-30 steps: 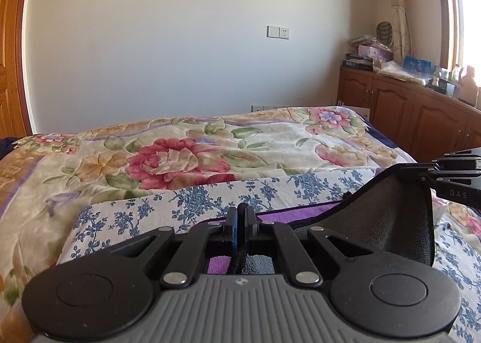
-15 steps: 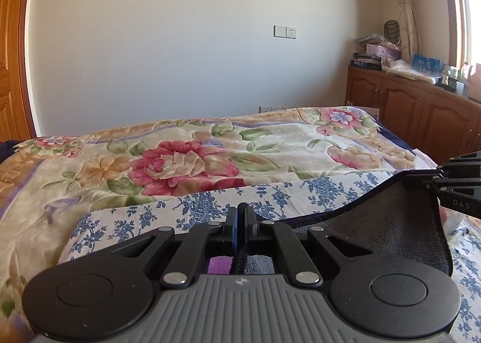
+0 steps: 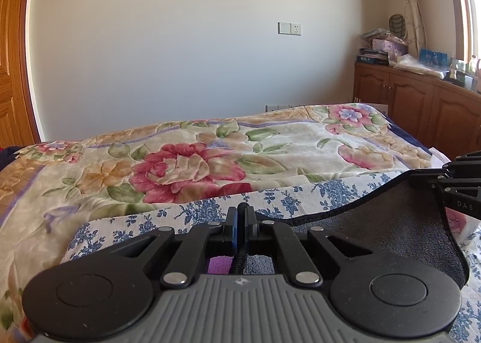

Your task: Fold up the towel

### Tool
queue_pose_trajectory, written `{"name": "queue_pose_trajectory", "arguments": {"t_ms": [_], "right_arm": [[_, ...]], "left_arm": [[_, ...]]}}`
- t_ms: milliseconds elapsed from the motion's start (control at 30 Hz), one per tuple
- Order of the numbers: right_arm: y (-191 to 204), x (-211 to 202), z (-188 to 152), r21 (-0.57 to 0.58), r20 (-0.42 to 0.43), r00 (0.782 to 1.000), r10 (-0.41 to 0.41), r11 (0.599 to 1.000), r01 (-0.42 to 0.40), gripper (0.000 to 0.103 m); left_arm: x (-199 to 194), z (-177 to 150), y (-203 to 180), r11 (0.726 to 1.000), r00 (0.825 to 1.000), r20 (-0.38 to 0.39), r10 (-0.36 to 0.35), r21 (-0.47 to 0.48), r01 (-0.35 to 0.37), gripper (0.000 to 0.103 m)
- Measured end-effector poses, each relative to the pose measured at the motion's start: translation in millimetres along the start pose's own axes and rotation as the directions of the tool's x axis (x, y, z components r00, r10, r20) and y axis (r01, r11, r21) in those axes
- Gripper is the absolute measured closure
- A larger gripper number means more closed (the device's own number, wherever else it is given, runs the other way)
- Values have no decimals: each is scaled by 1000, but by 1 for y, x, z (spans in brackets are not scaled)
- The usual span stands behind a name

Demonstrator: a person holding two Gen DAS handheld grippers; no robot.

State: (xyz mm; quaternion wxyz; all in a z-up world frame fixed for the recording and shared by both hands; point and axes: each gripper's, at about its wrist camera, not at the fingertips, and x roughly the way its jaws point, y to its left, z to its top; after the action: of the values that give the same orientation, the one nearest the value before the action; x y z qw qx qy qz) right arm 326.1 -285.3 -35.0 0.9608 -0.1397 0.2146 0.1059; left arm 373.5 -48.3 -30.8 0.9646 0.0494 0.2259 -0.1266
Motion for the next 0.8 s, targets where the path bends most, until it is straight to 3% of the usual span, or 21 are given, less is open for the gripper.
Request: {"name": "queue_pose_trajectory", "arguments": {"t_ms": [800], "right_arm": [[6, 44, -22, -49, -62, 998, -15, 999, 12, 99]], "left_arm": [[47, -14, 5, 998, 998, -29, 60, 23, -60, 98]]}}
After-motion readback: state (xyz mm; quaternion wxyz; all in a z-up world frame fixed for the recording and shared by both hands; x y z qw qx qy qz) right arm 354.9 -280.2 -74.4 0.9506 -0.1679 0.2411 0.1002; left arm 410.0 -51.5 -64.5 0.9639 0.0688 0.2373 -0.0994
